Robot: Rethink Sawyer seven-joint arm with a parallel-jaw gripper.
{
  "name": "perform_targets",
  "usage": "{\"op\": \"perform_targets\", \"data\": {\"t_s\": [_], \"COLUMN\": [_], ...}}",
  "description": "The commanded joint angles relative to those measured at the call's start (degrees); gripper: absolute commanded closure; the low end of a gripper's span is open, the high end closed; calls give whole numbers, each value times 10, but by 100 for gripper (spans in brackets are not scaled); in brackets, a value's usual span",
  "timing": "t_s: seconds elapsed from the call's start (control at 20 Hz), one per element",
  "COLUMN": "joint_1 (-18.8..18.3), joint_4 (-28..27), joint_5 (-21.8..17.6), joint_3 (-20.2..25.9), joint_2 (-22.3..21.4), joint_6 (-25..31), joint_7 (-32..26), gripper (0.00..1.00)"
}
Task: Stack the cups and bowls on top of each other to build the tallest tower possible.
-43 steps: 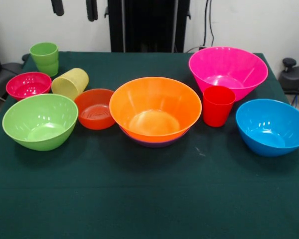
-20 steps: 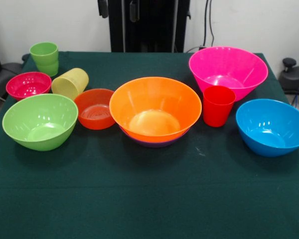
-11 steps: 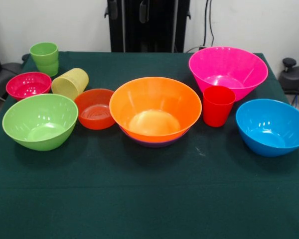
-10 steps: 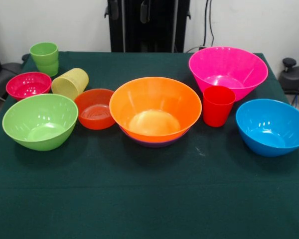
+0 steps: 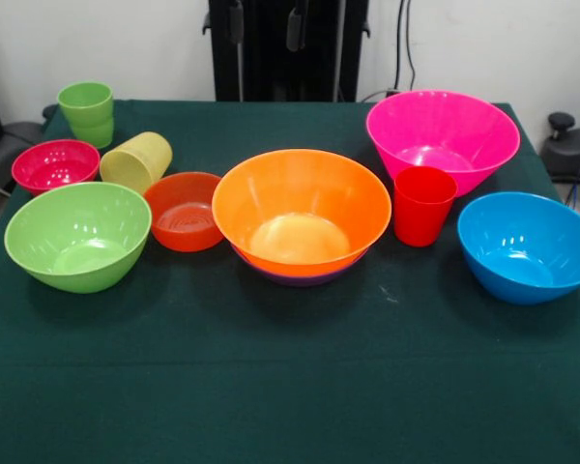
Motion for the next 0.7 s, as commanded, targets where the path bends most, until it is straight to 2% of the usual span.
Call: {"op": "perform_targets", "data": {"t_s": [0.05,0.3,0.7], "joint_1": [44,73,117], "joint_4": [44,36,1], "joint_5": [-20,-14,-13], "joint_3": [-30,-47,-71], "joint_2": [16,22,31], "joint_6": [-36,-40,-12], "joint_7": [88,108,123], "gripper": [0,0,0]}}
